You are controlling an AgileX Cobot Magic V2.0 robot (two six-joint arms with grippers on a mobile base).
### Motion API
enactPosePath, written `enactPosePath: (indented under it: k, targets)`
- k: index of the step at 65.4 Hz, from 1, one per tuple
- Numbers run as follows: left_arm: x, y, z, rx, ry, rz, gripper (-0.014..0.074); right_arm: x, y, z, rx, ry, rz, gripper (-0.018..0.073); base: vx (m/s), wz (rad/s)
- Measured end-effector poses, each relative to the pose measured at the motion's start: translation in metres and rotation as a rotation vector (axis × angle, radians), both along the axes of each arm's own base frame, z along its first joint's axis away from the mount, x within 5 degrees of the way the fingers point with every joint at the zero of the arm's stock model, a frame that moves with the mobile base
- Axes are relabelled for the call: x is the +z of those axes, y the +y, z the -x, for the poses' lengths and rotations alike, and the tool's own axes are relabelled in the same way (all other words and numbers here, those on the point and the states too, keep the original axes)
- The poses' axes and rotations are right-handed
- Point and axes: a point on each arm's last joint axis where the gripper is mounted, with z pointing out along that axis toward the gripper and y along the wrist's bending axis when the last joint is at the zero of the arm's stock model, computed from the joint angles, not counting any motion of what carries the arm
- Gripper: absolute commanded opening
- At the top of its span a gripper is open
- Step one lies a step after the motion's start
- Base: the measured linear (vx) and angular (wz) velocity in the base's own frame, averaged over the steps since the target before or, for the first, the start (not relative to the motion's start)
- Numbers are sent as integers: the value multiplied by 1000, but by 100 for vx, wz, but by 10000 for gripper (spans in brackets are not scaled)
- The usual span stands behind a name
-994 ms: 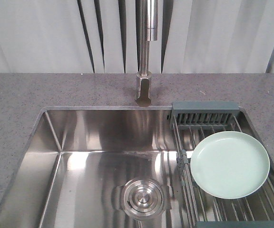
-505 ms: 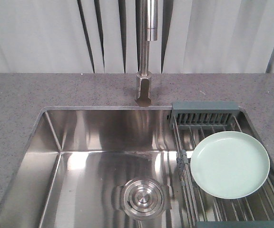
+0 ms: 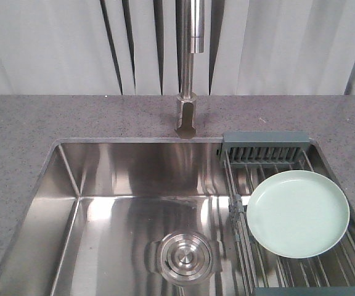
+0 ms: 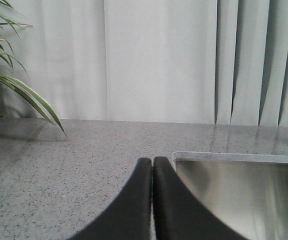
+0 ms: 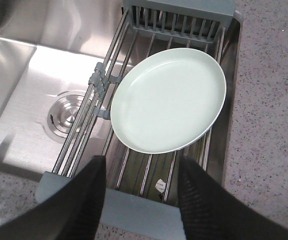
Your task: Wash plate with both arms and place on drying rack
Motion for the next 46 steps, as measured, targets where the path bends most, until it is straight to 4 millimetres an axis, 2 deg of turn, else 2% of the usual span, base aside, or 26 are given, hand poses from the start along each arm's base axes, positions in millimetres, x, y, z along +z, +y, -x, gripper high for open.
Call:
enactPosePath:
  k: [46]
  targets:
    - [-1, 0, 0, 0, 7, -3, -6, 0, 0, 0, 0, 0, 0, 340, 0, 0]
